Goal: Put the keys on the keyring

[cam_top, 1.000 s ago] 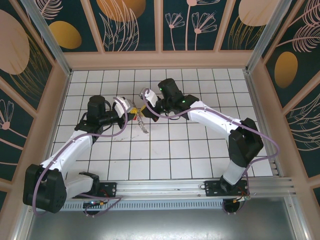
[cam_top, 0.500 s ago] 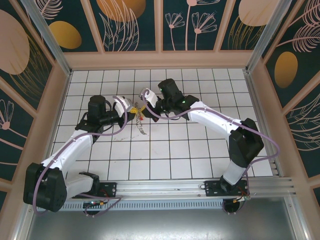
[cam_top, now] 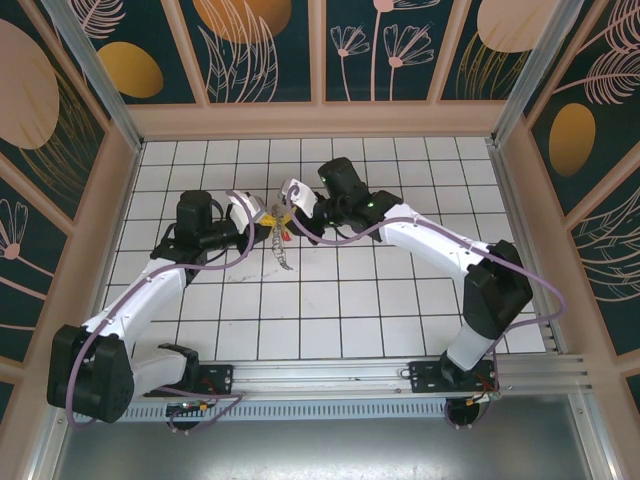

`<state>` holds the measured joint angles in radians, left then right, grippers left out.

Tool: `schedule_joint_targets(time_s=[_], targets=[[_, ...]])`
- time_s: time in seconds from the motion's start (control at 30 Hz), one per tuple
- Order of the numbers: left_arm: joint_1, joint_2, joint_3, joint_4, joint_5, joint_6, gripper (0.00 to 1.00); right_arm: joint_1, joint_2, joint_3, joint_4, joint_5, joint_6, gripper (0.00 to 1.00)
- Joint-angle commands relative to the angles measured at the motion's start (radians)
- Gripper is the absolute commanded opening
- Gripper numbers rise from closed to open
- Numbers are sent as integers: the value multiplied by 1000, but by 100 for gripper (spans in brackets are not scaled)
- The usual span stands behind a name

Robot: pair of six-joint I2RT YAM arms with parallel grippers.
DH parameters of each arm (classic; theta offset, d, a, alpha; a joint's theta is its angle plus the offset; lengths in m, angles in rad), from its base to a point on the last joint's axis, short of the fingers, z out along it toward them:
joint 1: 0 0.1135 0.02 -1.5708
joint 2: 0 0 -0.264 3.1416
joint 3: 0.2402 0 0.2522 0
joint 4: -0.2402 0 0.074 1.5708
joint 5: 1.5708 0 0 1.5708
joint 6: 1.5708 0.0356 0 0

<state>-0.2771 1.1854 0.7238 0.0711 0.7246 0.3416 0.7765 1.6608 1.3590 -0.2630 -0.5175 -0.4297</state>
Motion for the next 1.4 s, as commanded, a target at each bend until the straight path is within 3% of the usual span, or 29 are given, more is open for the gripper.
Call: schedule_joint_targets(time_s=[0.0, 0.17, 0.53, 0.87, 1.07, 1.37], targets=[[-2, 8, 29, 2, 24, -4, 0, 14, -44, 11, -35, -25, -67, 0], [-1, 36, 56, -23, 41, -20, 0, 13, -27, 23, -45, -33, -67, 0], [-1, -4, 38, -12, 77, 28, 0, -18, 98, 171, -105, -77, 132, 0], [-1, -18, 33, 51, 46, -22, 0, -61, 49, 89, -107, -83, 169, 0], [-2, -43, -15, 162, 92, -30, 0, -66, 54, 72, -84, -79, 217, 0], [-2, -67, -27, 143, 92, 14, 0, -105, 30, 52, -12, -223, 276, 0]])
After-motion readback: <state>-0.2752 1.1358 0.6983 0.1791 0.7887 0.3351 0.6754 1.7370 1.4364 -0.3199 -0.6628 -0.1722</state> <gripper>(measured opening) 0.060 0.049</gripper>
